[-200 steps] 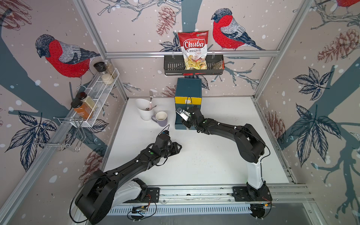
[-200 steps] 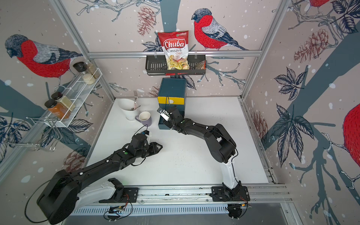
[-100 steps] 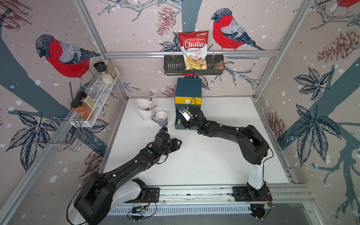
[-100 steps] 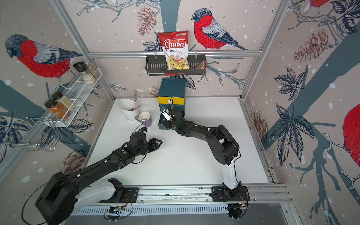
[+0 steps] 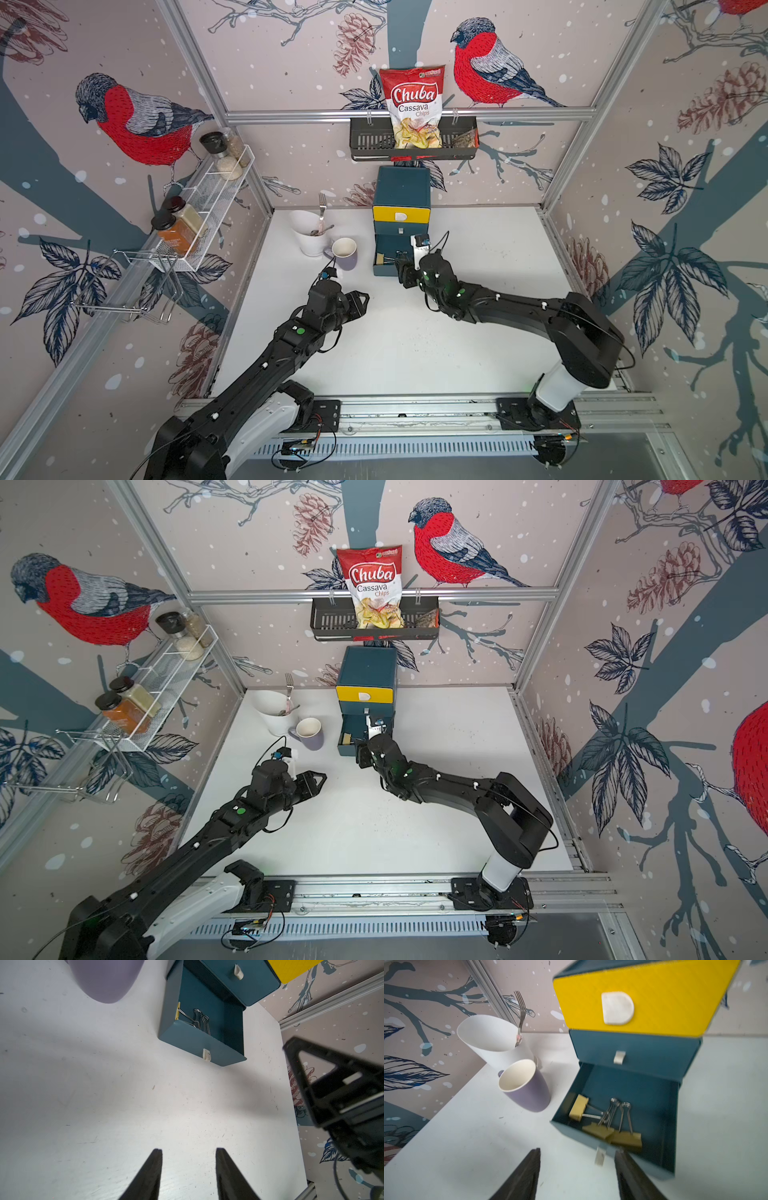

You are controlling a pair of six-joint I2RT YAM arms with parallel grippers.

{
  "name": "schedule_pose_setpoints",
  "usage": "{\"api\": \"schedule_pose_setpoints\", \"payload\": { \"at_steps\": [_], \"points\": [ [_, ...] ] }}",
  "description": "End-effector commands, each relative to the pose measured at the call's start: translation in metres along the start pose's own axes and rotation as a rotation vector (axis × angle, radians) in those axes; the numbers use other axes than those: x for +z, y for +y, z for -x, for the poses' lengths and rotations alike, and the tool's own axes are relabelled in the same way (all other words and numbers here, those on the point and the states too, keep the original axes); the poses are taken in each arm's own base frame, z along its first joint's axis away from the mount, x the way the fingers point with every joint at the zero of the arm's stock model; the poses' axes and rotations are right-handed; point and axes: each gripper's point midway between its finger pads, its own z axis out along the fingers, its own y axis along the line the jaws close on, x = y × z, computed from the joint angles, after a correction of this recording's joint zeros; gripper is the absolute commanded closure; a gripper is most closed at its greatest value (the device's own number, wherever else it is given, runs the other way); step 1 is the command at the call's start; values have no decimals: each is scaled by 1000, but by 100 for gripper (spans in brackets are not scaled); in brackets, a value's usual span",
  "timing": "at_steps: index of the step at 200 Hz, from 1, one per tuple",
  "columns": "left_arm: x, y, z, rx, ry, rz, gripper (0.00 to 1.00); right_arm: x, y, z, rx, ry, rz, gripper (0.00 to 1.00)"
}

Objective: Put the binder clips in the drawer according to color
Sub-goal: Place the binder clip in the drawer, then close the drawer in the storage box.

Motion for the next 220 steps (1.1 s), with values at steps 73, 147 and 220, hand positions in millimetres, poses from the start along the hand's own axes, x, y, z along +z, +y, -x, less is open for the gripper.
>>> {"api": "schedule_pose_setpoints", "payload": {
  "at_steps": [73, 147, 220],
  "points": [
    [-32, 12, 13, 46, -4, 48, 52, 21, -20, -38, 539, 84, 148, 64],
    [-34, 9, 17, 41, -6, 36, 52, 50, -32, -60, 646, 85, 173, 77],
    [-33, 11, 15, 18, -13, 26, 51, 83, -49, -25, 694, -103, 249, 77]
  ]
}}
